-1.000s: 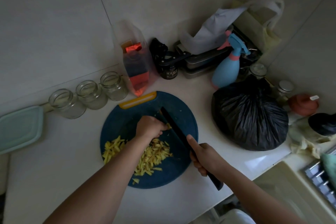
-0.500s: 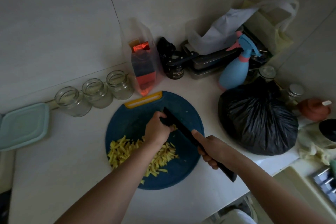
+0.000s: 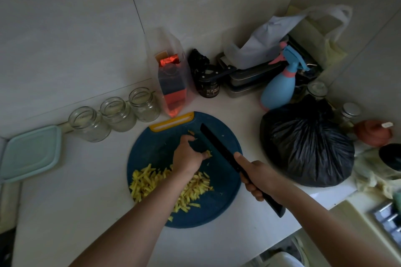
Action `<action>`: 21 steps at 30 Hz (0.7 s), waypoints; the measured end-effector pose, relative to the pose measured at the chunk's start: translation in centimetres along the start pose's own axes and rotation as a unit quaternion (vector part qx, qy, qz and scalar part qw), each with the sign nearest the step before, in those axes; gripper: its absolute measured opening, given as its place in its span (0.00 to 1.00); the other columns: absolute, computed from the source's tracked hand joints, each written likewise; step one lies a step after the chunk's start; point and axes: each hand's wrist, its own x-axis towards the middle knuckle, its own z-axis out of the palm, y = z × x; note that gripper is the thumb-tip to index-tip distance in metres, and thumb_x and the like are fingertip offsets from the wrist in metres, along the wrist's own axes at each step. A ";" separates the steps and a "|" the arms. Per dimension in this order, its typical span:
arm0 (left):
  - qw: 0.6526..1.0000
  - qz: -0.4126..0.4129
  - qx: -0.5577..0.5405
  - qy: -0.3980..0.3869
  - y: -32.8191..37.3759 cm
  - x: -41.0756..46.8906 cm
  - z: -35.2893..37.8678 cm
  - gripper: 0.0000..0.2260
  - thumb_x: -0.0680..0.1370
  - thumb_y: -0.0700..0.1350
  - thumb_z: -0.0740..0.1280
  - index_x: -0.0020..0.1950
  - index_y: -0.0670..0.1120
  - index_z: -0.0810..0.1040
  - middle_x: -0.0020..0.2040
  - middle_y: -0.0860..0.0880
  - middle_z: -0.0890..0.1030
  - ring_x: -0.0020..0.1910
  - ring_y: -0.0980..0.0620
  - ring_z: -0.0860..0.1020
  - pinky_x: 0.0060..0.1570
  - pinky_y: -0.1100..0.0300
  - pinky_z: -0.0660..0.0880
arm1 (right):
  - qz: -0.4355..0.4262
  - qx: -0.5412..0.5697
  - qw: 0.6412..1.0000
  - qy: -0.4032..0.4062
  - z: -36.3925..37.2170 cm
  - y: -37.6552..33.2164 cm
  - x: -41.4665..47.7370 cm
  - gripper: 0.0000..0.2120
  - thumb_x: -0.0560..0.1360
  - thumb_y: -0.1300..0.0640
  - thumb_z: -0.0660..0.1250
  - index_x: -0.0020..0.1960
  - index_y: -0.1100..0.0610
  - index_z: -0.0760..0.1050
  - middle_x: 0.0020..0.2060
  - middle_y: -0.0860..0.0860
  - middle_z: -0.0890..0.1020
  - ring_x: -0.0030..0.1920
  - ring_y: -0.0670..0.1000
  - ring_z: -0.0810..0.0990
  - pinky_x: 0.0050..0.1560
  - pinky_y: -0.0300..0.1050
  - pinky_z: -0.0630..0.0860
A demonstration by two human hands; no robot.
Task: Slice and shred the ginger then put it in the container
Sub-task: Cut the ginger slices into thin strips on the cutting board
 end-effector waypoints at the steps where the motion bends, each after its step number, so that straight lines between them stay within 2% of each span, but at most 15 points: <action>1: 1.000 -0.007 0.000 0.000 0.0 0.0 0.0 0.22 0.69 0.45 0.77 0.57 0.48 0.69 0.52 0.41 0.81 0.50 0.42 0.80 0.45 0.54 0.77 | -0.002 0.003 1.000 0.004 0.3 0.2 -0.1 0.31 0.76 0.30 0.52 0.31 0.55 0.65 0.23 0.50 0.68 0.21 0.49 0.63 0.24 0.38 0.65; 4: 1.000 -0.013 0.019 -0.020 0.2 0.0 -0.3 0.13 0.71 0.46 0.76 0.50 0.46 0.75 0.48 0.42 0.82 0.49 0.44 0.81 0.46 0.56 0.76 | -0.003 0.018 1.000 0.009 1.3 0.7 -0.4 0.31 0.76 0.30 0.52 0.32 0.56 0.65 0.23 0.51 0.67 0.21 0.49 0.63 0.24 0.39 0.65; 6: 0.999 -0.014 0.017 -0.033 0.5 -0.1 -0.5 0.09 0.71 0.45 0.76 0.45 0.45 0.78 0.40 0.45 0.82 0.45 0.46 0.81 0.44 0.58 0.75 | -0.003 0.023 1.000 0.007 1.8 1.0 -0.5 0.30 0.76 0.30 0.52 0.32 0.56 0.65 0.23 0.51 0.68 0.21 0.49 0.64 0.25 0.39 0.65; 8: 0.999 -0.016 0.017 -0.037 0.6 -0.1 -0.7 0.07 0.71 0.45 0.76 0.41 0.45 0.79 0.33 0.48 0.80 0.39 0.48 0.80 0.41 0.60 0.75 | -0.001 0.030 1.000 0.005 2.3 1.3 -0.7 0.30 0.76 0.30 0.52 0.32 0.56 0.65 0.23 0.51 0.68 0.21 0.49 0.64 0.25 0.39 0.65; 10: 0.999 -0.018 0.022 -0.039 0.6 -0.2 -0.7 0.08 0.70 0.44 0.76 0.37 0.46 0.78 0.30 0.49 0.78 0.36 0.50 0.79 0.41 0.59 0.75 | 0.003 0.041 0.999 0.004 2.8 1.5 -0.9 0.31 0.76 0.30 0.52 0.32 0.56 0.66 0.23 0.50 0.68 0.21 0.49 0.64 0.24 0.39 0.64; 18: 0.999 -0.017 0.037 -0.034 0.6 -0.1 -0.5 0.09 0.70 0.42 0.75 0.35 0.47 0.76 0.32 0.48 0.79 0.36 0.50 0.78 0.40 0.59 0.73 | -0.007 0.046 0.998 0.047 3.8 2.3 -1.2 0.30 0.75 0.32 0.55 0.34 0.58 0.68 0.24 0.51 0.70 0.20 0.48 0.66 0.23 0.38 0.65; 21: 0.999 -0.006 0.048 -0.025 0.5 -0.2 -0.3 0.09 0.71 0.42 0.74 0.35 0.46 0.76 0.35 0.48 0.79 0.38 0.49 0.78 0.38 0.61 0.72 | -0.021 0.007 0.997 0.071 4.7 3.1 -1.0 0.33 0.70 0.27 0.52 0.34 0.58 0.70 0.26 0.51 0.72 0.23 0.47 0.69 0.29 0.41 0.68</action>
